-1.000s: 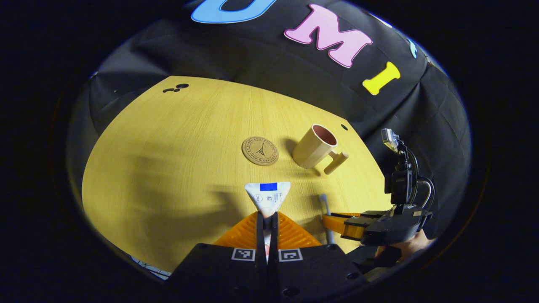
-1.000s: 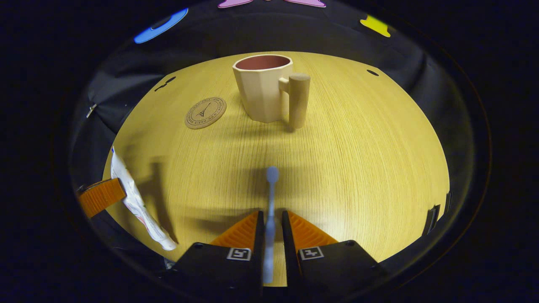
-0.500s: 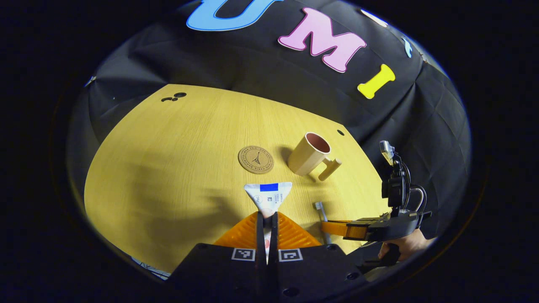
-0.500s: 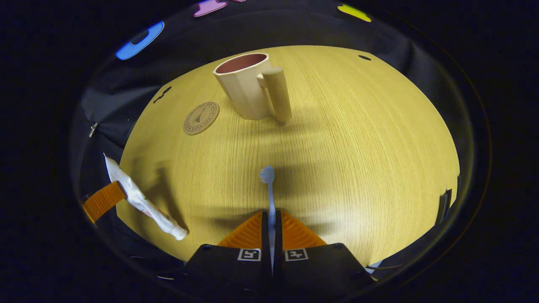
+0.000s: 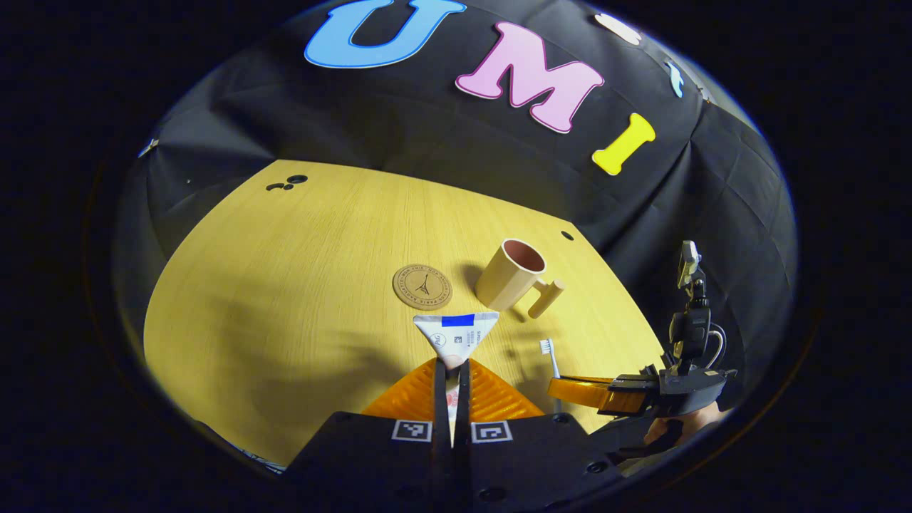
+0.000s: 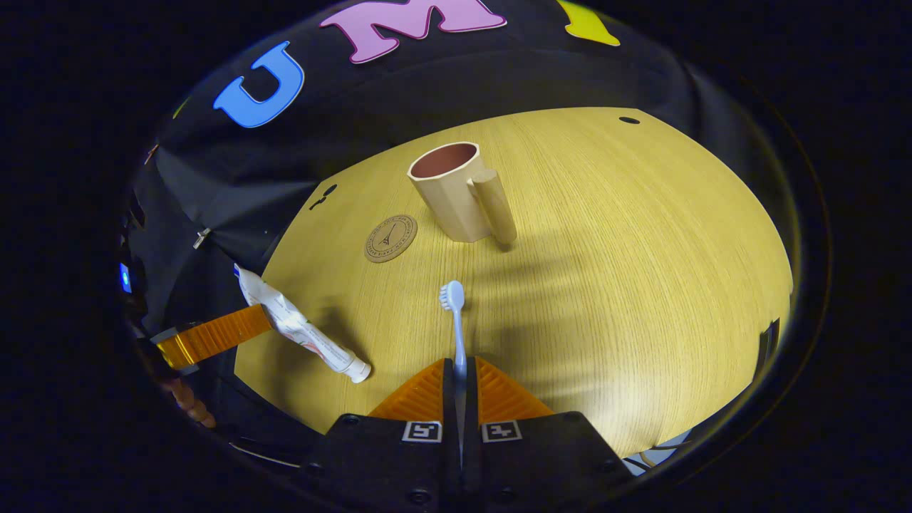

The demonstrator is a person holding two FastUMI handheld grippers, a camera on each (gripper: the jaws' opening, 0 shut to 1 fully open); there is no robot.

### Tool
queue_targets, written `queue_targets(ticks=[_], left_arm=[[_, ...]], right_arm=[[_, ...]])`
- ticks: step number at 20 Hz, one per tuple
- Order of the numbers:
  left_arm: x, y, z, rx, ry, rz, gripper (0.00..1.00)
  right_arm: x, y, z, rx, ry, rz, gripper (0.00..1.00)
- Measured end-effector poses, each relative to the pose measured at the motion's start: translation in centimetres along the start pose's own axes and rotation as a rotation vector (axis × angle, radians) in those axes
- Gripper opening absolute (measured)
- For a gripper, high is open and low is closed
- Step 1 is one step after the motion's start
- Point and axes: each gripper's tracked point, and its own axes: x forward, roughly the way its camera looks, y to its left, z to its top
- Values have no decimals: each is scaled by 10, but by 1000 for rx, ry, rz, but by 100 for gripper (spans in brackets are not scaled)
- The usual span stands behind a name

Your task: Put the toothbrush and toothpaste on the desktop into the cup, then pick up the cup and place it on the coaster on the desktop.

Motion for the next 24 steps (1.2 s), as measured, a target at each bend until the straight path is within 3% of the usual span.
queue_targets(ticks=[14, 24], left_arm=[[-6, -56, 90, 54, -194, -83, 6], [15, -102, 164, 97, -299, -159, 6]], right_arm=[[-28, 3, 50, 34, -134, 70, 6], [-54, -12, 65, 85, -188, 41, 5]])
